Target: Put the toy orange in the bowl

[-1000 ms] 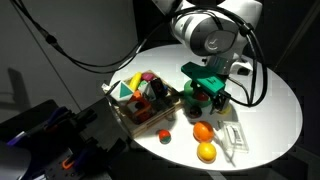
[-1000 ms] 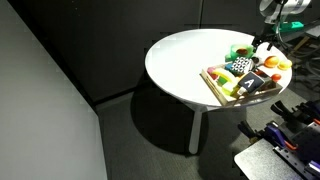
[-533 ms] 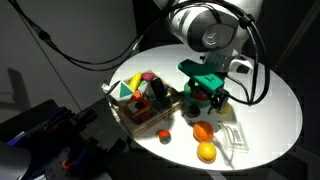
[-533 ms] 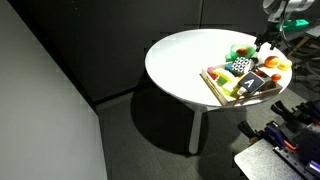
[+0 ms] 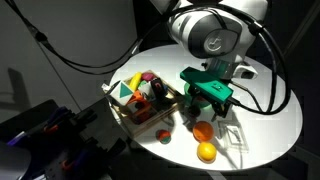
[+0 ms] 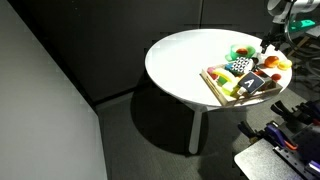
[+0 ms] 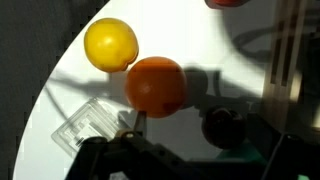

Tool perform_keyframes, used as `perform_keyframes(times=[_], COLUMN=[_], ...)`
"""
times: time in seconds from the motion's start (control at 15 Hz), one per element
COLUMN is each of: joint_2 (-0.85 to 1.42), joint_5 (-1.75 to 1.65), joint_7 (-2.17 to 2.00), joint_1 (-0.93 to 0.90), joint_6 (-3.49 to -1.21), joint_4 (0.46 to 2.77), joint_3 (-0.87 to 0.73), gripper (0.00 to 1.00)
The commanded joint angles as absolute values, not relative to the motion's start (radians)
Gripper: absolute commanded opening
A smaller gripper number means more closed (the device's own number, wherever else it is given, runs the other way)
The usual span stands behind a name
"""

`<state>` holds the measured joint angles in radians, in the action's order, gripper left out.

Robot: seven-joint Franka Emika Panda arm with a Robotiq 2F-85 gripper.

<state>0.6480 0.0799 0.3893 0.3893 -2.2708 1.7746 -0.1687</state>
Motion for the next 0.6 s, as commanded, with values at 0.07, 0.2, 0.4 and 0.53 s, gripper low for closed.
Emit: perform_keyframes(times=[0.07,0.2,0.4,0.53], joint_2=[0.626,0.625,0.650,0.652], joint_5=[0.061,0.072,0.066,0.067], joint_7=[0.524,0.540,0.500,0.500], joint_1=[0.445,0.456,0.445,0.445], joint_6=[-2.327,-2.348,-2.323,-2.323], joint_4=[1.807,1.809,1.781,1.781], joint_3=[-0.137,-0.133,-0.141,-0.138], gripper=[1.00,1.00,1.00,1.00])
